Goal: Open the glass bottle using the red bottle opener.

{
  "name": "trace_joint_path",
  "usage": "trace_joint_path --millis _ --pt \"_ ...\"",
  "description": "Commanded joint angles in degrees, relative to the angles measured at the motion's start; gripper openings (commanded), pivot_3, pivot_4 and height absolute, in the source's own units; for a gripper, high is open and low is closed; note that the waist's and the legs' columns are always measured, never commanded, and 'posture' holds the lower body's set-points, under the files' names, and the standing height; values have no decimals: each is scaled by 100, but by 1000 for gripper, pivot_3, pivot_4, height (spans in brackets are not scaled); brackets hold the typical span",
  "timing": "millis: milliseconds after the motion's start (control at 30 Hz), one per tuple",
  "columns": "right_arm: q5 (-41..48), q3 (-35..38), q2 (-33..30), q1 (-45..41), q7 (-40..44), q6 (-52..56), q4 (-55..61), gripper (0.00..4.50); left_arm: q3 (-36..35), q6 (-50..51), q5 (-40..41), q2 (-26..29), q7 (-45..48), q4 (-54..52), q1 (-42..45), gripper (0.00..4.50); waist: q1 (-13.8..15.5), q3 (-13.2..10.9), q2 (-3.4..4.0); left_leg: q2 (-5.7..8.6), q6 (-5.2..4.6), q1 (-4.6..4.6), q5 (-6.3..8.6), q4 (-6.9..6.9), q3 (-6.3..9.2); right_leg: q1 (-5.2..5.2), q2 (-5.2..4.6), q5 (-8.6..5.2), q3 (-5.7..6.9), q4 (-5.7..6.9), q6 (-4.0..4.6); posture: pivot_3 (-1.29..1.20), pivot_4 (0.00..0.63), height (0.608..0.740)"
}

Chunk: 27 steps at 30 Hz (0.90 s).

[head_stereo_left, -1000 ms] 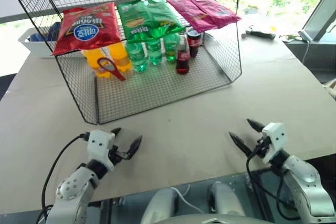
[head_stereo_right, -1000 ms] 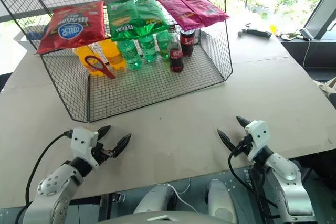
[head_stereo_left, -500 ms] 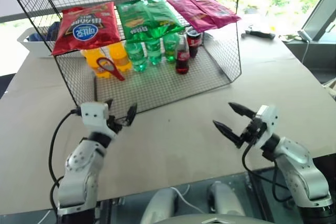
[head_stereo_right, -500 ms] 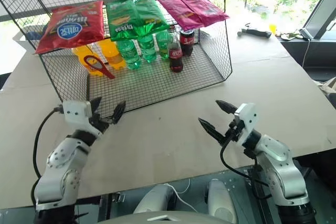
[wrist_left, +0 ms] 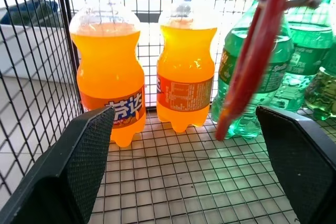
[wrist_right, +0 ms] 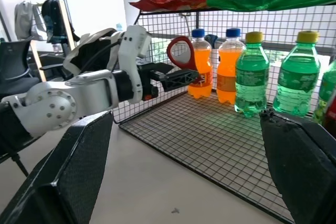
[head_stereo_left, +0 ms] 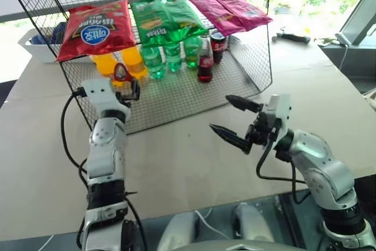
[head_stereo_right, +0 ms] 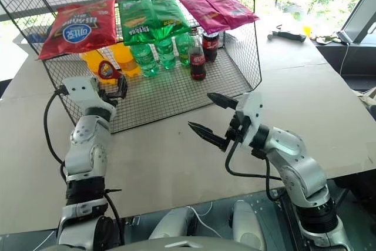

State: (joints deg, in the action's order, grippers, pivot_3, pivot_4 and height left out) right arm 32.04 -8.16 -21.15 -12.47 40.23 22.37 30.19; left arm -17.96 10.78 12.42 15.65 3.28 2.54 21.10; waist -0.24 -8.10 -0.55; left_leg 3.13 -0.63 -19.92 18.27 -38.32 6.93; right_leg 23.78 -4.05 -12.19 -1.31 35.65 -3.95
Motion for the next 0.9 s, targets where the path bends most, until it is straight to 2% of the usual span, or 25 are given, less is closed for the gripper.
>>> trace_joint_path --millis 33,333,367,400,667,900 --pt "116 -27 73 -184 -58 16 305 4474 -21 -319 -58 57 0 189 267 4441 3 0 -1 0 0 0 0 0 1 0 0 0 0 1 0 0 150 740" --pt "-30 -99 134 -207 -121 -56 244 4474 2 -804 -83 45 28 593 559 4441 -8 0 -2 2 0 0 0 -1 1 1 0 0 0 3 0 0 150 740" --pt "-41 -105 137 -201 -122 -62 243 4500 13 -844 -85 46 40 589 567 3945 -8 0 -2 2 0 0 0 -1 1 1 0 0 1 3 0 0 150 740" --pt "-53 -109 140 -196 -125 -69 240 4500 23 -875 -91 41 39 574 563 3787 -7 0 -2 1 0 0 0 -1 1 1 -1 0 1 3 0 0 150 740" --pt "-203 -161 219 -154 -156 -169 169 4500 180 -881 -118 2 65 199 497 40 -21 0 -2 1 0 0 0 -1 1 1 -1 0 0 5 0 0 150 740" --pt "-302 -221 289 -120 -151 -257 108 4500 241 -718 -30 3 135 -134 447 14 -23 0 -2 2 0 0 0 -2 1 1 -1 0 -1 7 0 0 150 740"
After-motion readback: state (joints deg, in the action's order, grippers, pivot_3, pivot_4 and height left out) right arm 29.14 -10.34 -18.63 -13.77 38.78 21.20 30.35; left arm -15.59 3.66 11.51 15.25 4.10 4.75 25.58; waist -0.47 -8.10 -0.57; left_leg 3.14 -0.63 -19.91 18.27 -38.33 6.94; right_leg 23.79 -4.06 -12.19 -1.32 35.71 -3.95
